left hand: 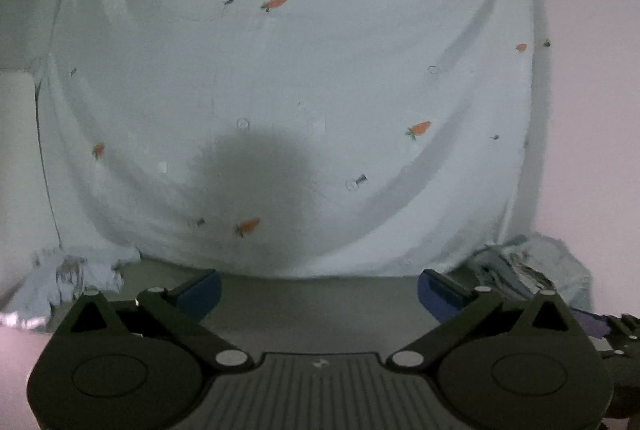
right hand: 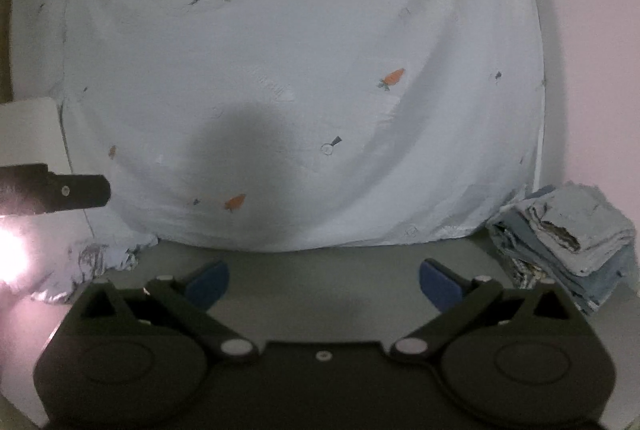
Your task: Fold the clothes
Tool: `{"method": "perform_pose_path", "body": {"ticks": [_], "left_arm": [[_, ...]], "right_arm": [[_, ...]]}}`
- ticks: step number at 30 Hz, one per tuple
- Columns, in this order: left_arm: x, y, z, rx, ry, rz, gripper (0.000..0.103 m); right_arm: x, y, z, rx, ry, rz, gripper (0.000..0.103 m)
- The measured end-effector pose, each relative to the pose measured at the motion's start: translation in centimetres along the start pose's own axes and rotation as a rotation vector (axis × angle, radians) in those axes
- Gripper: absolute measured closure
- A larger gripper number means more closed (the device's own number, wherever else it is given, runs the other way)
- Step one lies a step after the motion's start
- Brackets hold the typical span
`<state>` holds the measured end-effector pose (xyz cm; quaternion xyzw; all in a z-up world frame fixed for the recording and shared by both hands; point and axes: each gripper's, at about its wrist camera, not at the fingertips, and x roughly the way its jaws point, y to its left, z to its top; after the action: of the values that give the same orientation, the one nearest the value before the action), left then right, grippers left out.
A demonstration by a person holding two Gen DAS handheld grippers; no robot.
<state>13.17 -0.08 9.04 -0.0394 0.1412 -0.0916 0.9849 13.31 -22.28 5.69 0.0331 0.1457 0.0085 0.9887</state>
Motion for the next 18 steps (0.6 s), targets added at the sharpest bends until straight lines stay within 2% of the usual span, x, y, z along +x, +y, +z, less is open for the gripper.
{"method": "perform_pose_path", "body": {"ticks": [2, 4, 7, 11, 13, 18], "left_arm": [[-1.7, 0.8, -1.2, 0.032, -0.023, -0.011, 0.0], [-2.4, 1.1, -2.3, 0.075, -0.009, 0.008, 0.0], [-3.2, 1.7, -3.5, 0.076, 0.093, 0.024, 0.0], [-5.0, 2.8, -4.9, -0.001, 0.176, -0.016, 0.0], [-5.1, 3.0, -5.5, -0.004, 0.205, -0.025, 0.0], [-5.1, 3.6, -7.5, -0.004, 0.292, 0.011, 0.0]], "right_arm": [[-1.6, 1.5, -0.8, -0.011, -0.008, -0.022, 0.0], [-2.9, 2.8, -1.4, 0.001, 0.011, -0.038, 0.0], [-4.6, 3.8, -1.9, 0.046, 0.071, -0.052, 0.0], [-5.9, 4.6, -2.3, 0.061, 0.146, -0.067, 0.0], [-6.7, 5.3, -2.7, 0.043, 0.153, -0.057, 0.0], [-7.8, 7.6, -4.6, -0.059, 0.19, -0.076, 0.0]]}}
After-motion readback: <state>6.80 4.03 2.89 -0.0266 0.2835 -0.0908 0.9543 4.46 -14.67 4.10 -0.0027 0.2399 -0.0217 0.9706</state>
